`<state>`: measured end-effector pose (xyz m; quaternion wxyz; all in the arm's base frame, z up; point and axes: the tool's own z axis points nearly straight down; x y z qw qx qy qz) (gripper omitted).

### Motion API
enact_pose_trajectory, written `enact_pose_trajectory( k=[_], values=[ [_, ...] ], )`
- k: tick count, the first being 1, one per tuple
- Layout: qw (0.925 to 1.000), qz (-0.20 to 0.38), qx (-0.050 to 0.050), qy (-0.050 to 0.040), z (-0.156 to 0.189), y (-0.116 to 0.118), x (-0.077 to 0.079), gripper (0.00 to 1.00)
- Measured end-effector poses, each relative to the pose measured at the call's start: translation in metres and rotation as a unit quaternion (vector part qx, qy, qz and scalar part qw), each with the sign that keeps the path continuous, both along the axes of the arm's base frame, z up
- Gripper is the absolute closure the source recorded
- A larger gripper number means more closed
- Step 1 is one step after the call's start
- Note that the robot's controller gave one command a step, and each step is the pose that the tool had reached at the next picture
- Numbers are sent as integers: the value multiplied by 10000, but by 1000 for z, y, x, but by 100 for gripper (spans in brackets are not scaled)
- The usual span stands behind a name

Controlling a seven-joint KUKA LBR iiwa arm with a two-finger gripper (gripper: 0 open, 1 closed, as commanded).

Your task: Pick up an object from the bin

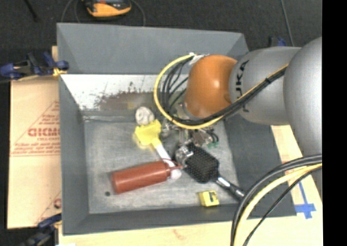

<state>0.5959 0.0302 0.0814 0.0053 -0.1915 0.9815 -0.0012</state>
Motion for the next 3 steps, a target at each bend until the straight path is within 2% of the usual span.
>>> enact_pose_trajectory(
  k=[1,2,3],
  values=[
    [9963,860,-10,40,-9,66,-57,100],
    [9962,866,-7,38,-10,66,-57,0],
    [9962,866,-13,29,-8,65,-57,100]
  ],
)
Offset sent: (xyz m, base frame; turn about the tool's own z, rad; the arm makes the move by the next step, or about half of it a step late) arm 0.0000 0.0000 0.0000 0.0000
